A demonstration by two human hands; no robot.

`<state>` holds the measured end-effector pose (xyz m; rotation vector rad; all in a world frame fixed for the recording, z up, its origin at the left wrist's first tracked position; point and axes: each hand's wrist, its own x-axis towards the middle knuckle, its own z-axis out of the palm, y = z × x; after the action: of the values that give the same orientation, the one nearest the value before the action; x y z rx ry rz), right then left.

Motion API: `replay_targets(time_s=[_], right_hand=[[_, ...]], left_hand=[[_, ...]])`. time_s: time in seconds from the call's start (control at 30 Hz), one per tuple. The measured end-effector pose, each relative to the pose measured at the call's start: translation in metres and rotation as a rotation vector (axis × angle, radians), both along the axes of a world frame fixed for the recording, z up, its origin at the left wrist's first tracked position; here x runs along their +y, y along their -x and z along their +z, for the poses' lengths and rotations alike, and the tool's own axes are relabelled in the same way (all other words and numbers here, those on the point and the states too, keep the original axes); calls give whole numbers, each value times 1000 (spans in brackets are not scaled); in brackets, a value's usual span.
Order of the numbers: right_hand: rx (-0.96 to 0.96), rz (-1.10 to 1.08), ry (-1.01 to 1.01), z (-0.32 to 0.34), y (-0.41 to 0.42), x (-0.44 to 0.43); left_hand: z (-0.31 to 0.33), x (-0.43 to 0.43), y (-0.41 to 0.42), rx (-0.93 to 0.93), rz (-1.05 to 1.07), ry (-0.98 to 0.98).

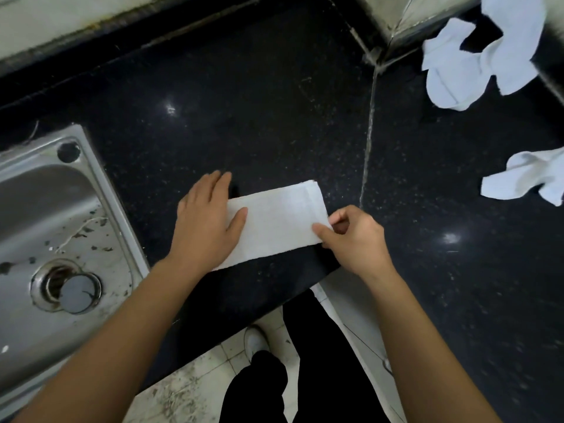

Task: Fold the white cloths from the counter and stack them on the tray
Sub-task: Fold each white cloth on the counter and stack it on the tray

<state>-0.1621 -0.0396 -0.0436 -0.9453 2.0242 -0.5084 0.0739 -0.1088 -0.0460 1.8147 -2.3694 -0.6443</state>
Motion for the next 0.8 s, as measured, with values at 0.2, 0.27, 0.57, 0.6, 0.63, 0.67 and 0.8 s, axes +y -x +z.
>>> replay_targets(time_s=[0.2,0.27,0.57,0.6,0.63,0.67,0.8], right_hand=[[-143,58,78,2,32,-15],[-132,156,77,3,46,-23],[11,479,87,20,120,-85],[47,495,95,24,125,-93],[82,501,107,28,129,-102],[117,502,130,31,132,-109],[226,474,292,50,138,-128]], left_hand=[[23,-70,82,27,-478,-240],[20,-85,108,-76,-590,-298],[19,-129,166,-126,-693,-291],[21,-133,169,-90,-667,-274],[24,-137,171,-41,-629,-257],[28,-141,172,22,-577,-240],[45,-150,171,213,-434,-97]])
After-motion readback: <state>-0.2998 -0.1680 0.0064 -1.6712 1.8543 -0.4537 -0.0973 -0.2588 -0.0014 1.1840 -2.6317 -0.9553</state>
